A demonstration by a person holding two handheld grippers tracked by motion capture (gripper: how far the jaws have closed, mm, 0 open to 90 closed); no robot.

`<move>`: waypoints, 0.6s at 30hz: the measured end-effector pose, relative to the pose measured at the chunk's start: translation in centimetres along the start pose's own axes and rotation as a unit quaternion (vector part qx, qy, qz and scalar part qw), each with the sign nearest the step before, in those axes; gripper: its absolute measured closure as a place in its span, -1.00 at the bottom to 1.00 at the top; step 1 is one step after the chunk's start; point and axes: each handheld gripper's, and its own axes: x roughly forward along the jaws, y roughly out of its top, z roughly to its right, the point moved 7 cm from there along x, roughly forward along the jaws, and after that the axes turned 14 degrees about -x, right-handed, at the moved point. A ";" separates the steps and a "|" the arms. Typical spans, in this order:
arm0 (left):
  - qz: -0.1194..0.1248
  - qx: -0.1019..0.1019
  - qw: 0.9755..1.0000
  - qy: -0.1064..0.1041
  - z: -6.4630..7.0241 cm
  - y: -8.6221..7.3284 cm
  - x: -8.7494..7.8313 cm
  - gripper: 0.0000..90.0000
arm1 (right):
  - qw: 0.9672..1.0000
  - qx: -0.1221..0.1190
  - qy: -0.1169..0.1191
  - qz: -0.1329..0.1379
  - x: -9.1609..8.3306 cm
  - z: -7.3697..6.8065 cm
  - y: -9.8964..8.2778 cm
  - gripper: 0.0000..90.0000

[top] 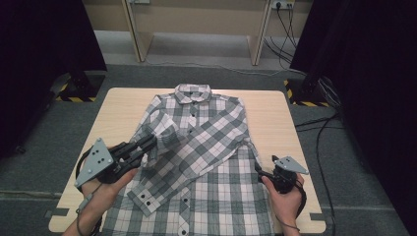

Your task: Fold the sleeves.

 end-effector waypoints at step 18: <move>-0.027 -0.005 1.000 -0.014 1.0 -2.2 0.5 0.86 | 1.000 -0.002 0.000 0.000 0.0 0.0 0.0 -0.40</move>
